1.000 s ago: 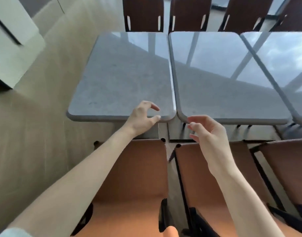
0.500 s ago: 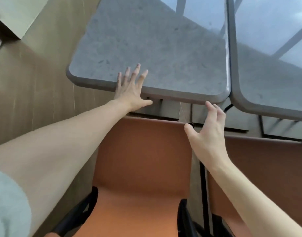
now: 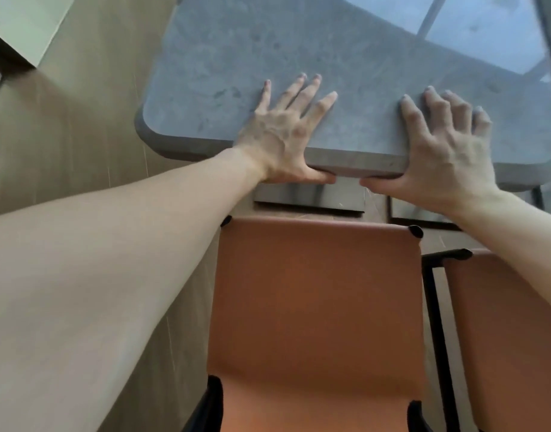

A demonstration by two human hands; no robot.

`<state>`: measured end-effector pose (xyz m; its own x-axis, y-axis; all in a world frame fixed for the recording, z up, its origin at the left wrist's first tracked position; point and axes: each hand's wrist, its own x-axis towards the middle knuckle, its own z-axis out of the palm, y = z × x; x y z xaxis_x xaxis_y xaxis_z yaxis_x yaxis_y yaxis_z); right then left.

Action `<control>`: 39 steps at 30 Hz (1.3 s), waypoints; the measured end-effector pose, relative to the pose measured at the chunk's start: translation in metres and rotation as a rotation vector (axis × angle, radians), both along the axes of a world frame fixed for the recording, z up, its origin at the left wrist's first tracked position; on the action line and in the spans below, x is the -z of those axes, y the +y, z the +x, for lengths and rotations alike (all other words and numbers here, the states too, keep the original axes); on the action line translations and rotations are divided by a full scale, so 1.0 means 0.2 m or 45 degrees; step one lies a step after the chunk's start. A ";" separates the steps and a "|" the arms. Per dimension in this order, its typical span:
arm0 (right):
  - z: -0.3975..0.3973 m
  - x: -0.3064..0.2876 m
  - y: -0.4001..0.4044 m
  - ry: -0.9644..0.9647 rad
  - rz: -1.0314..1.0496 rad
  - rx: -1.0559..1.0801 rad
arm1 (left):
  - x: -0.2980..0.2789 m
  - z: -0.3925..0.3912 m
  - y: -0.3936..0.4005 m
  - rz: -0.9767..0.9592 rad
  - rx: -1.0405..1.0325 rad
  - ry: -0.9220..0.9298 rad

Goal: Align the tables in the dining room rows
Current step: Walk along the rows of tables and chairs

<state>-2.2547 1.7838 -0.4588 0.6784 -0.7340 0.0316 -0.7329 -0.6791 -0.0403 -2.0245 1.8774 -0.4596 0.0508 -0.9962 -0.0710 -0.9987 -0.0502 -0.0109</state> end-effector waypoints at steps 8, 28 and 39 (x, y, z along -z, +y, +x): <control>-0.04 0.02 -0.04 -0.027 -0.128 -0.091 | 0.01 -0.01 -0.01 -0.007 0.025 -0.037; 0.00 0.06 -0.20 -0.132 -0.191 -0.141 | 0.00 0.04 -0.10 -0.032 0.018 -0.021; 0.02 0.07 -0.25 -0.127 -0.201 -0.125 | 0.00 0.05 -0.16 -0.037 -0.036 0.027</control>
